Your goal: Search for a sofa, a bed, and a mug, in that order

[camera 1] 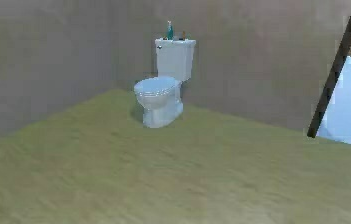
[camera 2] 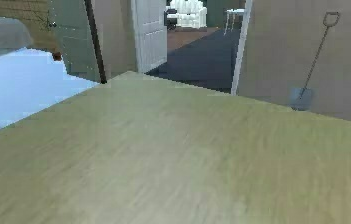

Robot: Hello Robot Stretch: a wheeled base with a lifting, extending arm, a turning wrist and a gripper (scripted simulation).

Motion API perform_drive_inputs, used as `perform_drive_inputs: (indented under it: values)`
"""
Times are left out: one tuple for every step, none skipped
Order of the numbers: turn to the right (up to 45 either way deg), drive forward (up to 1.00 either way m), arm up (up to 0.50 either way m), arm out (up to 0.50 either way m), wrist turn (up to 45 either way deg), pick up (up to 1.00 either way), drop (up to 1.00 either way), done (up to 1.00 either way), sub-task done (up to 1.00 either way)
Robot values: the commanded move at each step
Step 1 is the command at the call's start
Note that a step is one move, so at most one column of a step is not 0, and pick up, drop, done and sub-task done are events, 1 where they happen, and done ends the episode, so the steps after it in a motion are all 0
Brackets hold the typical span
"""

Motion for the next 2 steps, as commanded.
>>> perform_drive_inputs:
  values:
    - [45.0, 0.0, 0.0, 0.0, 0.0, 0.0, 0.0, 0.0, 0.0]
    - [45.0, 0.0, 0.0, 0.0, 0.0, 0.0, 0.0, 0.0, 0.0]
